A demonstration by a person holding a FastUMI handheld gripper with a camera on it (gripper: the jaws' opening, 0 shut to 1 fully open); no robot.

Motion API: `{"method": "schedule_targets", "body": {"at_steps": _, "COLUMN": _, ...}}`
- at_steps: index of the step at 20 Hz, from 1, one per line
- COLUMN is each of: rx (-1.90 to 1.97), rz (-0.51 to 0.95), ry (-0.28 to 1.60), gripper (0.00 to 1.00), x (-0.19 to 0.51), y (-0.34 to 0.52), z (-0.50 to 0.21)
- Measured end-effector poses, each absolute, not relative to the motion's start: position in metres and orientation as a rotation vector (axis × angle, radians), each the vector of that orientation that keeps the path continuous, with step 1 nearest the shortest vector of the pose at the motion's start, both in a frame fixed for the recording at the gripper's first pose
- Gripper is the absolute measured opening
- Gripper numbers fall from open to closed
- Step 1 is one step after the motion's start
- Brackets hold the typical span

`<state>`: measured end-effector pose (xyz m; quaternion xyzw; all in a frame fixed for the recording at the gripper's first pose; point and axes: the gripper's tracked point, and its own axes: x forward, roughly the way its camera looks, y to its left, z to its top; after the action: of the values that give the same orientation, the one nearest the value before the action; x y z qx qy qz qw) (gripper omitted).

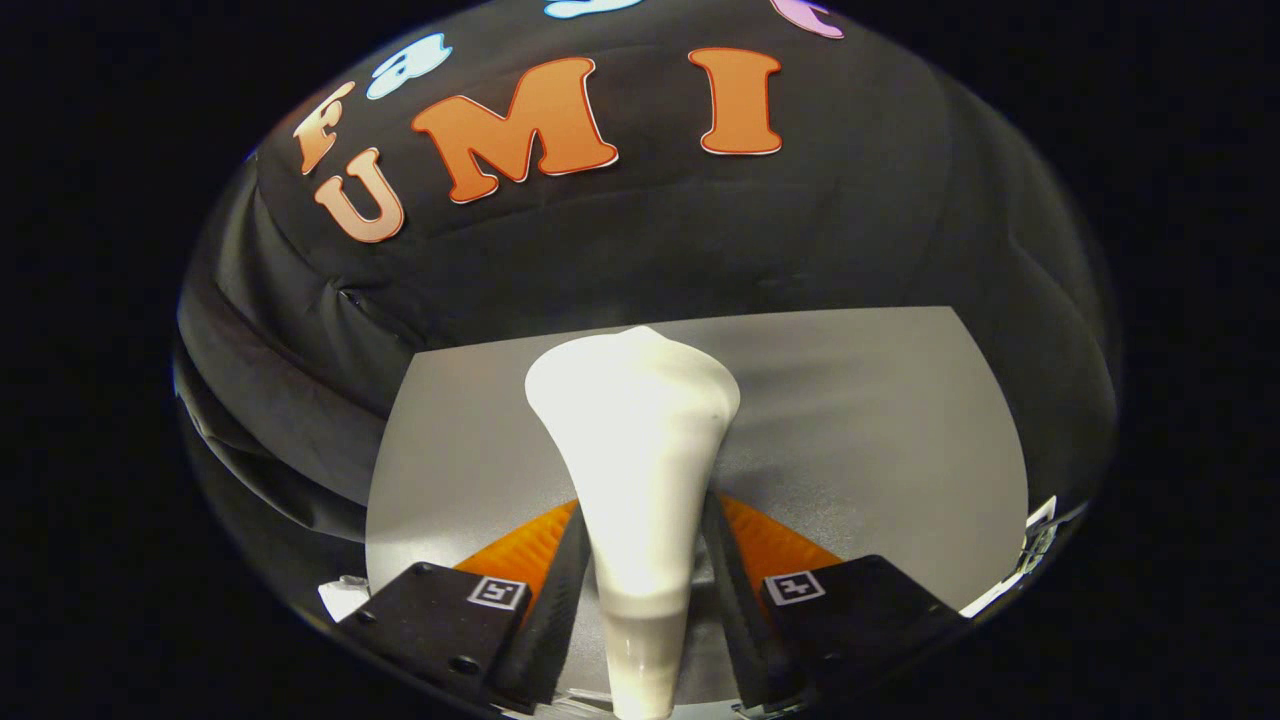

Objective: Iron the clothes twice with a garment steamer, once on the left side and once on the right side.

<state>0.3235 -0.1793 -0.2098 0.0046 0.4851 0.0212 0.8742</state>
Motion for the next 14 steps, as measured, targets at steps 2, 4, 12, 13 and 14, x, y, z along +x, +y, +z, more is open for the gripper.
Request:
{"method": "schedule_targets", "body": {"at_steps": 2, "rx": 0.003, "rz": 0.041, "ry": 1.018, "gripper": 0.66, "x": 0.323, "y": -0.18, "z": -0.21}}
{"method": "schedule_targets", "body": {"at_steps": 4, "rx": 0.005, "rz": 0.042, "ry": 1.019, "gripper": 0.64, "x": 0.322, "y": -0.179, "z": -0.211}}
{"method": "schedule_targets", "body": {"at_steps": 12, "rx": 0.057, "rz": -0.01, "ry": 0.895, "gripper": 0.49, "x": 0.325, "y": -0.189, "z": -0.203}}
{"method": "schedule_targets", "body": {"at_steps": 13, "rx": 0.06, "rz": -0.013, "ry": 0.857, "gripper": 0.49, "x": 0.326, "y": -0.188, "z": -0.195}}
{"method": "schedule_targets", "body": {"at_steps": 14, "rx": 0.071, "rz": -0.014, "ry": 0.823, "gripper": 0.49, "x": 0.325, "y": -0.186, "z": -0.186}}
